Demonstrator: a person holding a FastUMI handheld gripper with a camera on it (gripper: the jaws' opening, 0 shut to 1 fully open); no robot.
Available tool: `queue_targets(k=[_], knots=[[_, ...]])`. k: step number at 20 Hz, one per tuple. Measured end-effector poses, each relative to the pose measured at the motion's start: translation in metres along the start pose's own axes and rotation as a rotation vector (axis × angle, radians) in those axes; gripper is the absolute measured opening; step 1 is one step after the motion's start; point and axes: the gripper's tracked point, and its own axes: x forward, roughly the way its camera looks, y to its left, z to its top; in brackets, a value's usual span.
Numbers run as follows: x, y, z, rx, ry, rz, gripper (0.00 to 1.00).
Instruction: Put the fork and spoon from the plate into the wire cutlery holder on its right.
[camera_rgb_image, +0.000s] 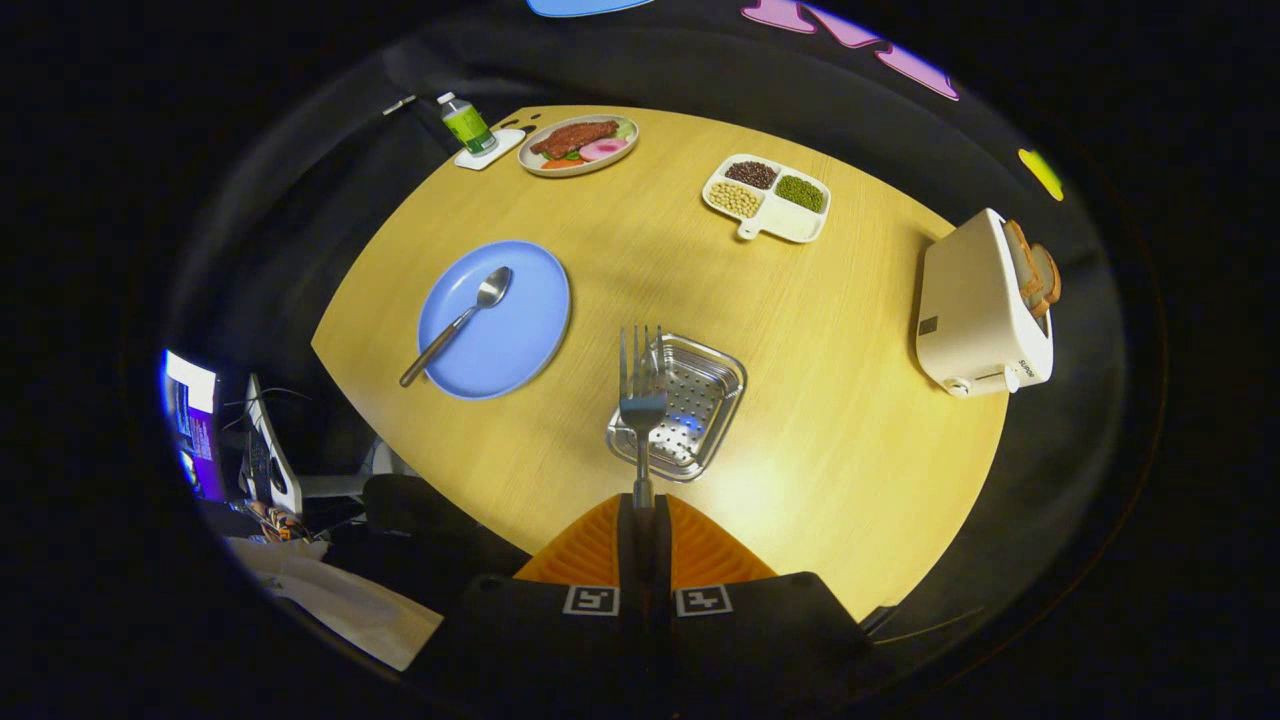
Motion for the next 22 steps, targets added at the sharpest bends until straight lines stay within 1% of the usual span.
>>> queue_targets(k=[4, 6, 9, 12, 18, 22], knots=[[0.011, -0.015, -0.006, -0.047, 0.117, 0.021, 0.06], [0.017, -0.021, -0.010, -0.064, 0.183, 0.016, 0.06], [0.028, -0.021, -0.010, -0.089, 0.248, 0.030, 0.07], [0.039, -0.022, -0.004, -0.121, 0.294, 0.027, 0.08], [0.051, -0.026, -0.005, -0.141, 0.402, 0.025, 0.08], [0.055, -0.022, 0.004, -0.119, 0.396, 0.027, 0.12]])
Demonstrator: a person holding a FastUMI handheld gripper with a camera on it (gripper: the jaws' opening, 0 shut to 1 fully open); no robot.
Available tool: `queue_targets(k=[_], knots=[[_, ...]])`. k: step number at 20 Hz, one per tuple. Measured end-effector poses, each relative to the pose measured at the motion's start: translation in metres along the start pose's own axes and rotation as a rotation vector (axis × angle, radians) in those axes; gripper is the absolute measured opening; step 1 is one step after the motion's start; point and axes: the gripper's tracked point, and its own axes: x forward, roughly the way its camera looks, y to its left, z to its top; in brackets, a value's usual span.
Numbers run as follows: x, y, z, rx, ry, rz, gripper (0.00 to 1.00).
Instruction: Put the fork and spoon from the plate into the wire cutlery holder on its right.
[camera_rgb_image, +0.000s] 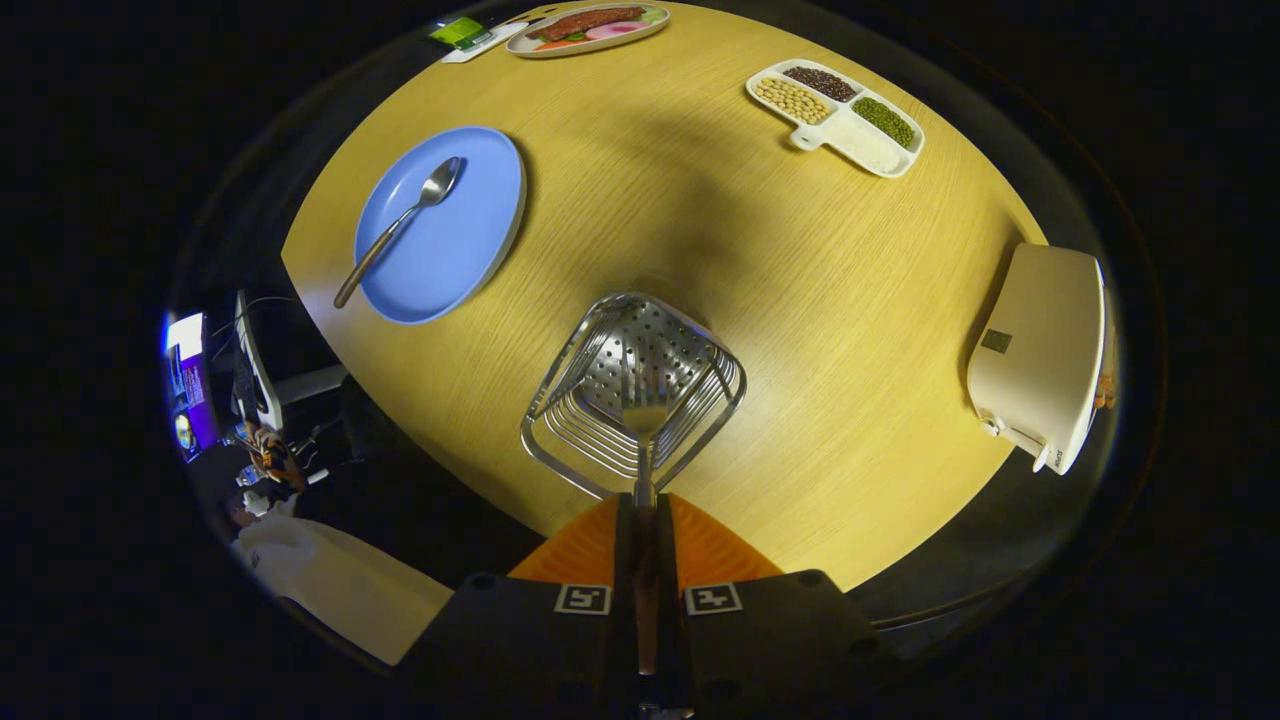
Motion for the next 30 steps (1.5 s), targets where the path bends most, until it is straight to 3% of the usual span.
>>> queue_targets(k=[5, 10, 20, 30], knots=[[-0.015, 0.011, 0.016, 0.034, -0.097, 0.026, 0.67], [-0.037, 0.036, 0.022, 0.051, -0.206, 0.079, 0.99], [-0.067, 0.086, 0.020, 0.071, -0.450, 0.058, 1.00], [-0.064, 0.150, 0.067, 0.158, -0.705, 0.014, 1.00]])
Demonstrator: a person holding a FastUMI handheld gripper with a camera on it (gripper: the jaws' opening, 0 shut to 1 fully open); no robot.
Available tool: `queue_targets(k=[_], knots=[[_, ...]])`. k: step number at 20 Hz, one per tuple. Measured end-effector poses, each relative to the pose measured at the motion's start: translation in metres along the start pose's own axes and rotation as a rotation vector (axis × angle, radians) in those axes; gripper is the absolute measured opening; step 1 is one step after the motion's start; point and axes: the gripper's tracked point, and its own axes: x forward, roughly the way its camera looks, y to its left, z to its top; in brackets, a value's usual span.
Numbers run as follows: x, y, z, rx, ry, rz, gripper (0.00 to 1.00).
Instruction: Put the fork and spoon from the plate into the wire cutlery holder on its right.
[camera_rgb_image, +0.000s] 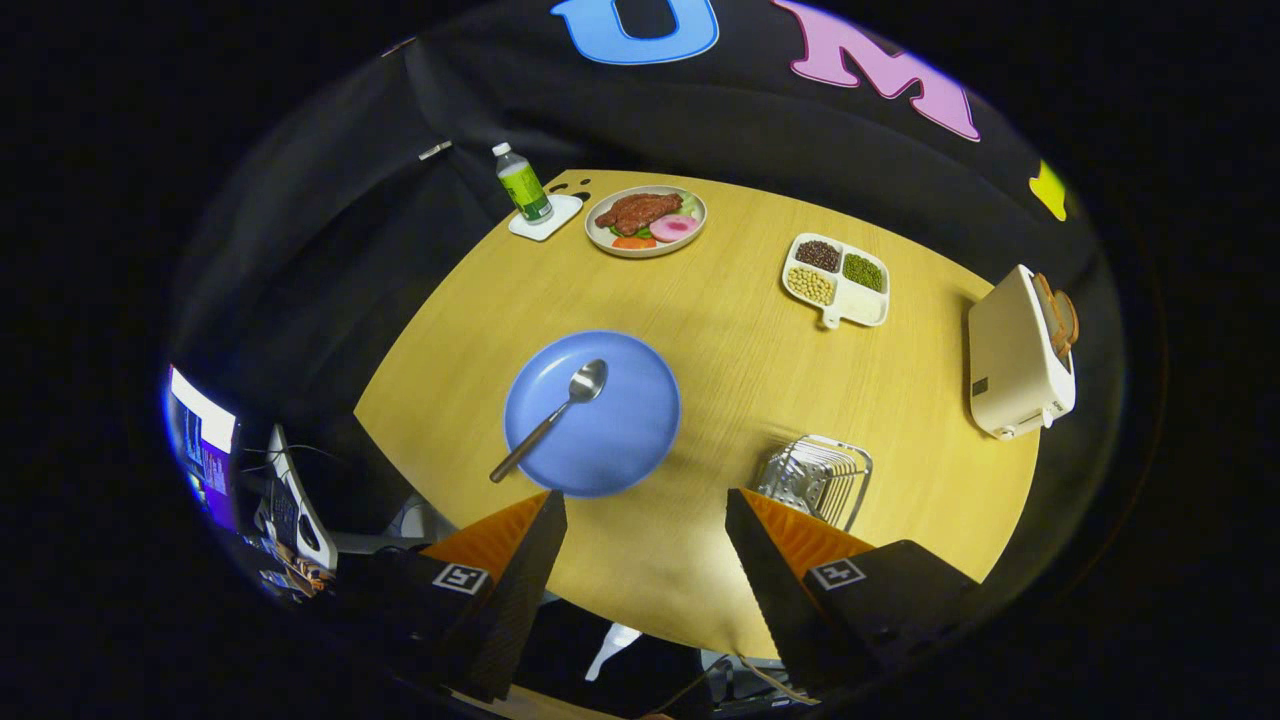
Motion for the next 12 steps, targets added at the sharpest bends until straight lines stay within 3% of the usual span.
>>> queue_targets(k=[7, 12], knots=[[0.060, 0.063, -0.001, 0.078, -0.008, 0.028, 1.00], [0.106, 0.079, -0.003, 0.167, 0.020, 0.011, 1.00]])
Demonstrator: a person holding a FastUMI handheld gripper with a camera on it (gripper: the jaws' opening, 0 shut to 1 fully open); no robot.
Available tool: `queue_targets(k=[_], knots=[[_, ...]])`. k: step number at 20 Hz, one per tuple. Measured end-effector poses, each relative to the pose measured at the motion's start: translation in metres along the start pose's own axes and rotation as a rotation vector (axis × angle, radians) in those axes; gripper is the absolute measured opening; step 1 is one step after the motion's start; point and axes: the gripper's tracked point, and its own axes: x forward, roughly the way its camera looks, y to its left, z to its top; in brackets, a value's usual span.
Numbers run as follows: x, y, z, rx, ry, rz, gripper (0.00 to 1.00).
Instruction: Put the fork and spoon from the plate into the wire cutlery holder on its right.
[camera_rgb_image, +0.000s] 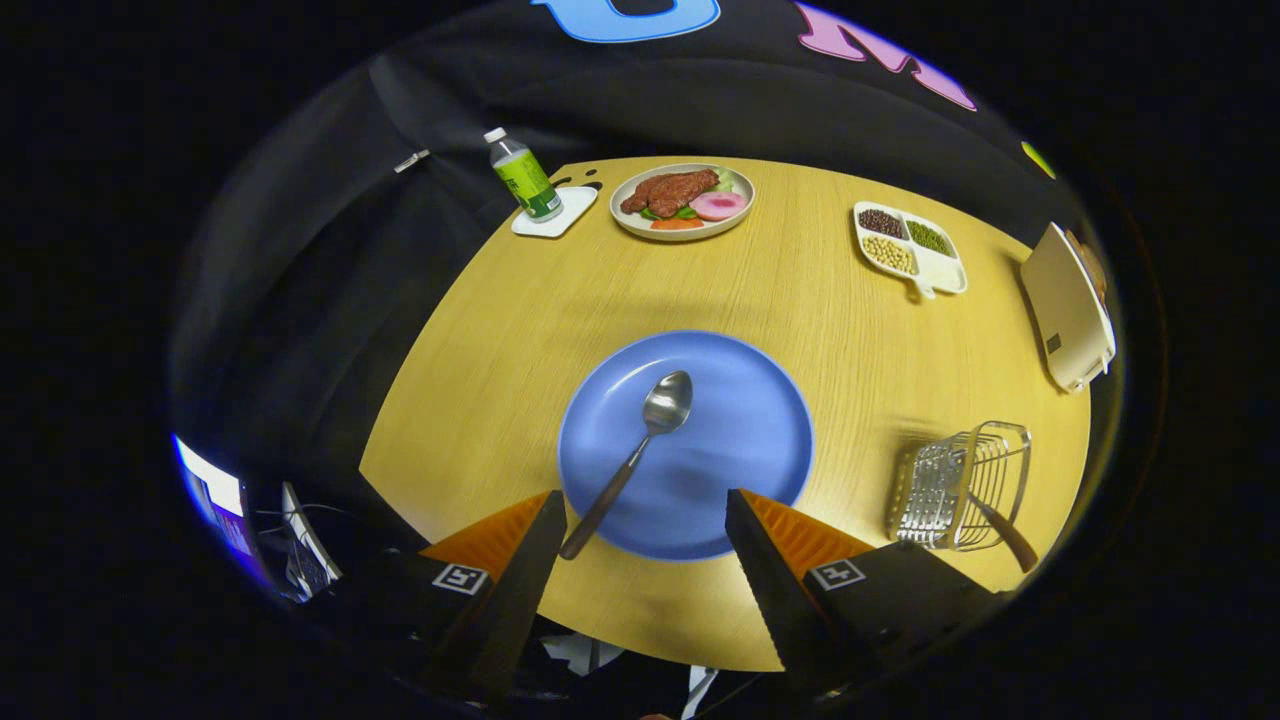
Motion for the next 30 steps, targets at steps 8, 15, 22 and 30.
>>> queue_targets(k=[8, 15, 22, 30], knots=[[0.062, -0.001, -0.018, 0.151, 0.107, -0.052, 0.98], [0.084, 0.013, -0.031, 0.199, 0.183, -0.061, 0.59], [0.088, 0.015, -0.041, 0.215, 0.219, -0.056, 0.20], [0.083, 0.015, -0.045, 0.232, 0.226, 0.080, 0.08]])
